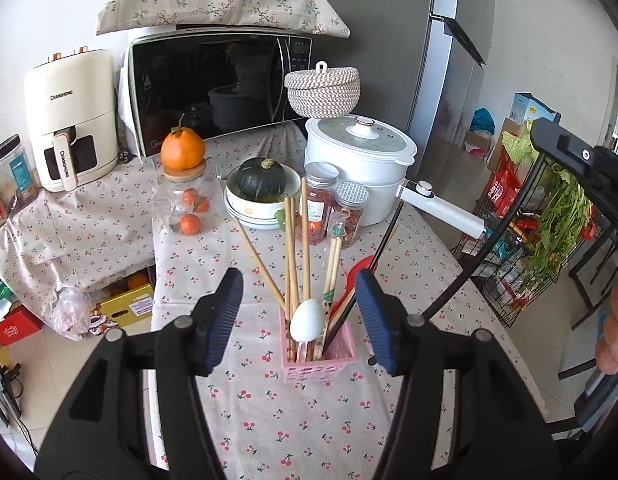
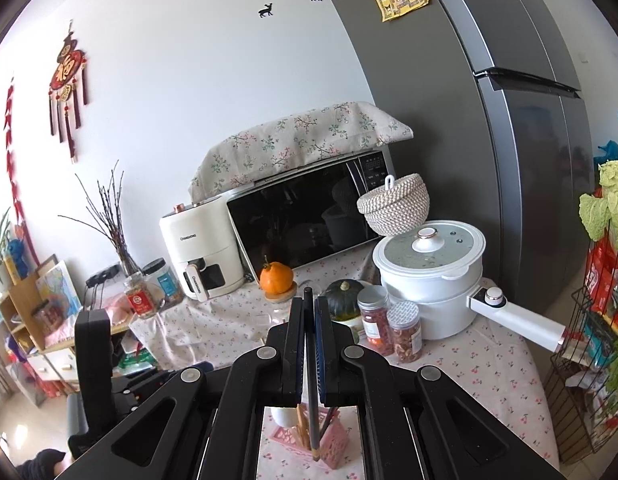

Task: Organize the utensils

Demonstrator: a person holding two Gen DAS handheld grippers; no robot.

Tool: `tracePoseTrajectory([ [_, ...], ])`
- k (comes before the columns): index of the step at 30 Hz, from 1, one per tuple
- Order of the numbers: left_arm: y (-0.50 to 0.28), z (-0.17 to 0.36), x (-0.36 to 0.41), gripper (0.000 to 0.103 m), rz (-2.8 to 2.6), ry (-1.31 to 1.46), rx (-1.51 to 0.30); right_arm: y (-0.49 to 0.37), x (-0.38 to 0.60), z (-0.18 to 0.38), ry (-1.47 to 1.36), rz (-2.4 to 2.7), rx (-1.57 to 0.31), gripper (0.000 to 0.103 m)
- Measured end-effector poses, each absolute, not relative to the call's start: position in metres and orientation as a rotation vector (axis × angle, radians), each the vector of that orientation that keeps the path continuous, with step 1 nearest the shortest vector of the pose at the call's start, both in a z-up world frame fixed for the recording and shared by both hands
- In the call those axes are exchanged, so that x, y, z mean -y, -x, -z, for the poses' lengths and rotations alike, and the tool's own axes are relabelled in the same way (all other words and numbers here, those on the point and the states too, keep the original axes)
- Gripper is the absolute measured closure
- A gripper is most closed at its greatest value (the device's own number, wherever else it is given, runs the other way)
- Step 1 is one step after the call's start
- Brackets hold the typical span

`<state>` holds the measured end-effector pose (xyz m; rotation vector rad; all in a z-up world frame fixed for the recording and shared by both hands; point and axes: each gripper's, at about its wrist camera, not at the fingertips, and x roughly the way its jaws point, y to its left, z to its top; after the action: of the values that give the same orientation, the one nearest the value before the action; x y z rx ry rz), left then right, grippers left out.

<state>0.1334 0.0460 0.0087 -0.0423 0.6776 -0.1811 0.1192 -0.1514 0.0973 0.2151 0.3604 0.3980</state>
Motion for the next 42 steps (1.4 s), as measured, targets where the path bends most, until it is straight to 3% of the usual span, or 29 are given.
tracePoseTrajectory([
  [3, -0.125, 0.001, -0.054, 0.028, 0.162, 0.053, -0.709, -0.124, 0.137, -0.095, -0.198, -0.406, -0.344, 0.099],
  [13, -0.123, 0.021, -0.07, 0.028, 0.163, 0.128, -0.789, -0.126, 0.113, -0.093, -0.133, -0.39, -0.285, 0.099],
  [22, -0.123, 0.029, -0.072, 0.027, 0.139, 0.099, -0.804, -0.147, 0.095, -0.071, -0.11, -0.393, -0.356, 0.097],
  [24, -0.123, 0.029, -0.074, 0.022, 0.131, 0.101, -0.808, -0.149, 0.097, -0.068, -0.123, -0.4, -0.375, 0.088],
  [26, -0.122, 0.028, -0.074, 0.02, 0.125, 0.103, -0.801, -0.146, 0.102, -0.07, -0.136, -0.402, -0.371, 0.068],
  [33, -0.103, 0.021, -0.064, 0.003, 0.075, 0.08, -0.776, -0.116, 0.131, -0.082, -0.138, -0.34, -0.375, 0.035],
  [36, -0.09, 0.014, -0.053, 0.002, 0.044, 0.047, -0.759, -0.1, 0.145, -0.08, -0.118, -0.269, -0.404, 0.021],
  [38, -0.081, 0.011, -0.046, 0.001, 0.016, 0.023, -0.755, -0.088, 0.153, -0.078, -0.107, -0.208, -0.417, 0.005],
  [42, -0.062, 0.007, -0.033, 0.001, 0.004, -0.004, -0.75, -0.064, 0.164, -0.074, -0.079, -0.131, -0.432, 0.0],
])
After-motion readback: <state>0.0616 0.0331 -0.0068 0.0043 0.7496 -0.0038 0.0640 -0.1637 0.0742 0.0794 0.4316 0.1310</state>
